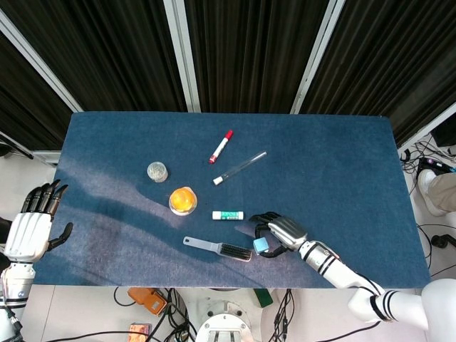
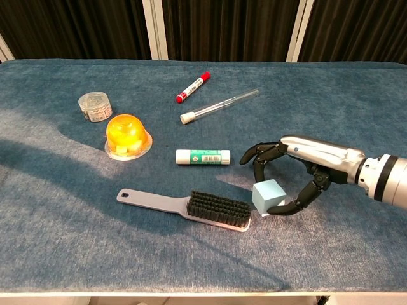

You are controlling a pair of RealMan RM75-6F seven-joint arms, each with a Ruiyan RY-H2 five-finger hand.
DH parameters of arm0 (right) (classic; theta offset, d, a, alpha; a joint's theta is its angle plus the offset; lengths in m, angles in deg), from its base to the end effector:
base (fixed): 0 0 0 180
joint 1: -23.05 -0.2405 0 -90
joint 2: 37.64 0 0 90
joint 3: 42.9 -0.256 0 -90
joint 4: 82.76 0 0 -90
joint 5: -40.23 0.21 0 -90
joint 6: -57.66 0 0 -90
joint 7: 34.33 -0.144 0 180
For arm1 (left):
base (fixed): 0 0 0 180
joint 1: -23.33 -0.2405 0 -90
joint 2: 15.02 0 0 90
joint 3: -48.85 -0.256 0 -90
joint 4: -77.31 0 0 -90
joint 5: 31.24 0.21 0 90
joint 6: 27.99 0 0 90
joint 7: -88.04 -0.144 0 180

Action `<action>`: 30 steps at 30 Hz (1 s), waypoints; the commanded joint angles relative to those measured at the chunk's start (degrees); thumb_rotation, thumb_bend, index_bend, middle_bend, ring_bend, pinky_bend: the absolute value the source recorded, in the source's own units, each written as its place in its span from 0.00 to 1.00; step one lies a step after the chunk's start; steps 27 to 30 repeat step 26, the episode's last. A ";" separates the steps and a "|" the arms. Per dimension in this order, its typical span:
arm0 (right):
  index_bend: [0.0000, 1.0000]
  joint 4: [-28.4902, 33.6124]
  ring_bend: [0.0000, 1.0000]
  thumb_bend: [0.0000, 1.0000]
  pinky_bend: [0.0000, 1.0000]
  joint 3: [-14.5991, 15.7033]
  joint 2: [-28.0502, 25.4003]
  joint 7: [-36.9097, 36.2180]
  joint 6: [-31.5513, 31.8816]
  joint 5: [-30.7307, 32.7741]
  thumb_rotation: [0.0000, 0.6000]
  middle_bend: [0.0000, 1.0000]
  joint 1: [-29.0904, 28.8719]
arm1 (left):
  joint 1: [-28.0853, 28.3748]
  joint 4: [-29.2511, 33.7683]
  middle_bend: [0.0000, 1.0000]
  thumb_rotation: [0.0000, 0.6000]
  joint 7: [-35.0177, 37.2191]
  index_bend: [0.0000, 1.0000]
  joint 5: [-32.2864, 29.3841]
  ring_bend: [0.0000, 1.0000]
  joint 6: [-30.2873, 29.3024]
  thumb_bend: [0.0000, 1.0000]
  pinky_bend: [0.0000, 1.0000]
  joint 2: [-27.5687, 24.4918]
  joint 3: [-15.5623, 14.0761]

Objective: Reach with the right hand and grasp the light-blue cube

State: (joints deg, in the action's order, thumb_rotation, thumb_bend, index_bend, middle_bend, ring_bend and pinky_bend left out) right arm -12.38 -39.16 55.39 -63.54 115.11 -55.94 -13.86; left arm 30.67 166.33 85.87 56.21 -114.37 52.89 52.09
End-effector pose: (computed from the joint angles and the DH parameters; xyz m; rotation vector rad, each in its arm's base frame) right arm -0.1982 -0.2770 -0.0595 2.1014 -1.3848 1.1561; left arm -0.3032 0.1961 0.1456 -1.4200 -0.8220 -0.9489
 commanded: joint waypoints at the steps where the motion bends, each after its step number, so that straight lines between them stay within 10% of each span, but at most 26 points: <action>1: 0.70 0.56 0.27 0.45 0.23 -0.13 -0.55 0.40 0.50 0.25 1.00 0.27 -0.01 | -0.01 0.02 0.00 1.00 -0.05 0.07 -0.02 0.00 0.01 0.33 0.08 0.02 -0.01; 22: 0.71 10.92 0.29 0.48 0.28 -15.36 -9.94 12.53 19.87 4.56 1.00 0.28 1.89 | -0.14 0.33 0.00 1.00 -0.19 0.08 -0.23 0.00 0.03 0.33 0.08 -0.07 -0.05; 30: 0.70 11.73 0.29 0.48 0.28 -16.63 -9.63 13.04 23.09 5.15 1.00 0.28 2.94 | -0.11 0.35 0.00 1.00 -0.18 0.08 -0.22 0.00 0.02 0.33 0.08 -0.08 0.00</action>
